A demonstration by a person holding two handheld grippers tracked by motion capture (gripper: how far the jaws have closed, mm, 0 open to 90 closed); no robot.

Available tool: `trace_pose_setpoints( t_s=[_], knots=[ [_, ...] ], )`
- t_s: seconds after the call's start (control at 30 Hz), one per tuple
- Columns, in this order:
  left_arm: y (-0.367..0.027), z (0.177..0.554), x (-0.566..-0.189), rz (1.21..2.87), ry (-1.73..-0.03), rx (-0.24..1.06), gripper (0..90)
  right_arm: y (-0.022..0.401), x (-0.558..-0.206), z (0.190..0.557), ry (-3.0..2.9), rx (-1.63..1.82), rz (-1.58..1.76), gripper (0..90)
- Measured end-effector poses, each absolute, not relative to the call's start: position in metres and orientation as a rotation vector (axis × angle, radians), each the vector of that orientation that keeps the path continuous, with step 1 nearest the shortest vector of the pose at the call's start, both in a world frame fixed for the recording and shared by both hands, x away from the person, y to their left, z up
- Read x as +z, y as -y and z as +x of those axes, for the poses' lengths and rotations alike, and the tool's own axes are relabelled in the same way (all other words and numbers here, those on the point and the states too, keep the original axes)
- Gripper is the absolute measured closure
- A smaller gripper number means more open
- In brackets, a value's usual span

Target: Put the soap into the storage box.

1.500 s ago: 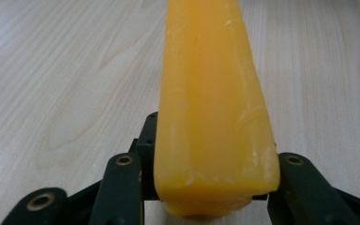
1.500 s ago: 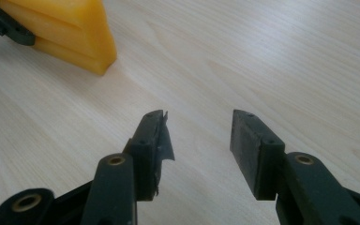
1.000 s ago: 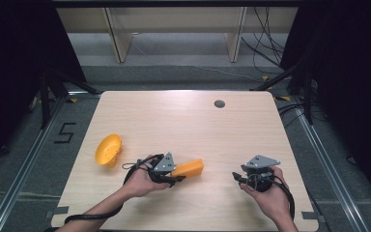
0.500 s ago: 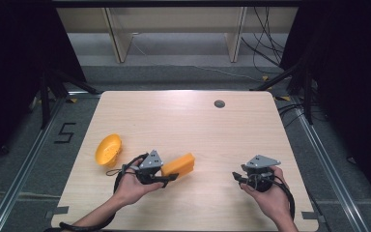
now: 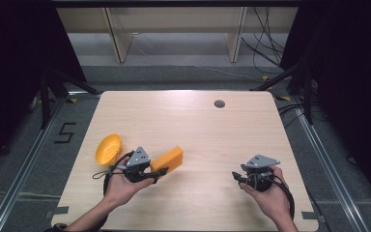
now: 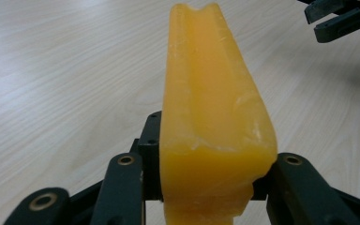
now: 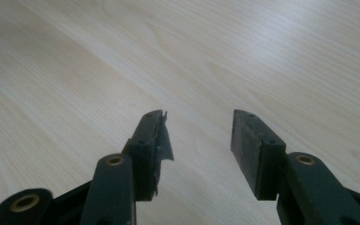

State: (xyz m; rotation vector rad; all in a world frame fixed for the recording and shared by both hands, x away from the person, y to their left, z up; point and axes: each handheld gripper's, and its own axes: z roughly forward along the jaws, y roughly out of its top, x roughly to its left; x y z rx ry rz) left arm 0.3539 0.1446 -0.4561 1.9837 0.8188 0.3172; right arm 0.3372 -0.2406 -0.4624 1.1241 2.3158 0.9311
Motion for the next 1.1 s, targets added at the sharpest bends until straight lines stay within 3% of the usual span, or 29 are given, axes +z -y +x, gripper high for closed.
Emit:
trace_pose_setpoints(
  t_s=[0.33, 1.1],
  knots=[
    [-0.174, 0.352, -0.445, 1.911, -0.936, 0.445, 60.2, 0.24, -0.462, 0.338, -2.318, 0.93, 1.123, 54.8],
    [-0.212, 0.349, -0.439, 1.774, -1.081, 0.557, 60.2, 0.239, -0.461, 0.338, -2.325, 0.933, 1.147, 54.8]
  ],
)
